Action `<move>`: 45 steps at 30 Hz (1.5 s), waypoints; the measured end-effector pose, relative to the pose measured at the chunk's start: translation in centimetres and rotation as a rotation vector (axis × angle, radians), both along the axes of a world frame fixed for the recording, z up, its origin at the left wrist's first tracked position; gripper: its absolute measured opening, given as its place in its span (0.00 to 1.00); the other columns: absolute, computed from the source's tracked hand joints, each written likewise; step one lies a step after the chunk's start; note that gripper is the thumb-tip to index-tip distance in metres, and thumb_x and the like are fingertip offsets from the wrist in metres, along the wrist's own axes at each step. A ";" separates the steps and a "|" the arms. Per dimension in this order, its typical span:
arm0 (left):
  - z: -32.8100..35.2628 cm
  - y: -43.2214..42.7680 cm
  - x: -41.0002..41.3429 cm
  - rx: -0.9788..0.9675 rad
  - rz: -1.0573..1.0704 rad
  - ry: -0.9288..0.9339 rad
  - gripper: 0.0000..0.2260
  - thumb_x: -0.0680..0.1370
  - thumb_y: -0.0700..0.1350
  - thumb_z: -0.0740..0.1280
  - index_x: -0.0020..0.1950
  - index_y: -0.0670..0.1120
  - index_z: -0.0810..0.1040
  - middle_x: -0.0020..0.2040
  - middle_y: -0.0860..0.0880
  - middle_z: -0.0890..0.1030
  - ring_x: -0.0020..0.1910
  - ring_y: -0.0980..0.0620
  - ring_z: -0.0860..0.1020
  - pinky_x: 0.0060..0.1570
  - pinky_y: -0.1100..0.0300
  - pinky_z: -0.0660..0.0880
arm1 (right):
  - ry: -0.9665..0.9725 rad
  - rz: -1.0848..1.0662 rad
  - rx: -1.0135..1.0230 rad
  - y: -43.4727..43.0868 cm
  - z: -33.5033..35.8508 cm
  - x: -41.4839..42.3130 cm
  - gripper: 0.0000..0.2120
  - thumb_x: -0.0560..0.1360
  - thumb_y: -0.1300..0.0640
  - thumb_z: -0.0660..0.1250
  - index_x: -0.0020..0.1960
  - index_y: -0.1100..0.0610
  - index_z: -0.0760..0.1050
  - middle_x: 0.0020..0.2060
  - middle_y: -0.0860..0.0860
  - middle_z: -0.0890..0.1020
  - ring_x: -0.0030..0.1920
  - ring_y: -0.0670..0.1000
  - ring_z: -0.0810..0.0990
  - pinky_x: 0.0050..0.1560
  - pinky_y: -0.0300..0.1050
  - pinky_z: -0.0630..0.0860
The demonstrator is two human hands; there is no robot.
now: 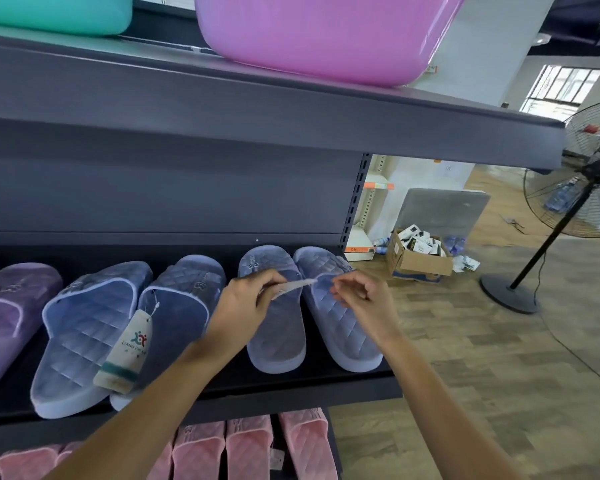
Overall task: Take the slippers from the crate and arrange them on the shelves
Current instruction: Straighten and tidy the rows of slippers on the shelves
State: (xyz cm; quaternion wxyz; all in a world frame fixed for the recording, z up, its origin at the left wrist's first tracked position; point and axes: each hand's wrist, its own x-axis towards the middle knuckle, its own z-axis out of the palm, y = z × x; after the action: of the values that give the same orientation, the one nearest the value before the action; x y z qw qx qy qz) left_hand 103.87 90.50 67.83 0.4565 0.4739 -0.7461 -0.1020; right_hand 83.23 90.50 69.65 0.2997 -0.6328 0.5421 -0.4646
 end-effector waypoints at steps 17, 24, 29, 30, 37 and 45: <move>-1.4 2.3 -2.3 0.309 0.167 -0.463 0.38 0.73 0.68 0.53 0.75 0.45 0.53 0.71 0.48 0.64 0.69 0.49 0.66 0.65 0.58 0.63 | 0.737 0.119 -0.095 0.5 -4.1 -1.2 0.37 0.68 0.36 0.47 0.66 0.58 0.72 0.67 0.54 0.72 0.69 0.51 0.68 0.67 0.37 0.55; -2.1 0.6 -3.3 0.413 0.159 -0.572 0.54 0.57 0.73 0.35 0.77 0.44 0.42 0.77 0.47 0.51 0.76 0.52 0.49 0.73 0.57 0.46 | 0.760 0.092 -0.091 -0.3 -4.4 -0.6 0.41 0.67 0.37 0.40 0.70 0.59 0.66 0.70 0.54 0.68 0.72 0.50 0.62 0.70 0.39 0.53; -1.7 -0.8 -3.3 0.406 0.153 -0.556 0.48 0.66 0.73 0.46 0.77 0.44 0.46 0.77 0.47 0.52 0.76 0.52 0.51 0.72 0.59 0.46 | 0.759 0.075 -0.105 -1.3 -4.3 0.0 0.41 0.67 0.38 0.40 0.71 0.59 0.65 0.71 0.55 0.67 0.72 0.51 0.62 0.71 0.41 0.54; -1.6 -1.2 -3.3 0.403 0.150 -0.559 0.48 0.66 0.73 0.46 0.77 0.44 0.46 0.77 0.47 0.52 0.75 0.52 0.51 0.72 0.60 0.46 | 0.758 0.071 -0.109 -1.4 -4.2 0.1 0.41 0.68 0.38 0.40 0.71 0.60 0.65 0.70 0.55 0.68 0.72 0.51 0.63 0.71 0.42 0.54; -1.3 -2.3 -3.2 0.356 0.116 -0.532 0.37 0.76 0.63 0.59 0.76 0.43 0.51 0.76 0.47 0.56 0.74 0.51 0.54 0.72 0.58 0.51 | 0.762 0.030 -0.107 -2.7 -3.9 0.9 0.39 0.69 0.39 0.41 0.68 0.60 0.70 0.68 0.56 0.71 0.71 0.52 0.65 0.70 0.44 0.58; -1.2 -2.0 -2.9 0.377 0.100 -0.501 0.37 0.75 0.62 0.59 0.76 0.44 0.51 0.76 0.48 0.56 0.75 0.52 0.53 0.72 0.58 0.52 | 0.795 0.078 -0.096 -2.6 -3.9 0.9 0.37 0.71 0.40 0.42 0.67 0.59 0.71 0.67 0.55 0.72 0.71 0.52 0.65 0.71 0.49 0.62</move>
State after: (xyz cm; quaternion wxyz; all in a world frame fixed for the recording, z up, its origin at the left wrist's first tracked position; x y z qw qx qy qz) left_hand 100.93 88.55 66.60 0.1670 0.5966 -0.7790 -0.0959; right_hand 84.14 87.93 65.78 0.0540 -0.7965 0.5693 -0.1966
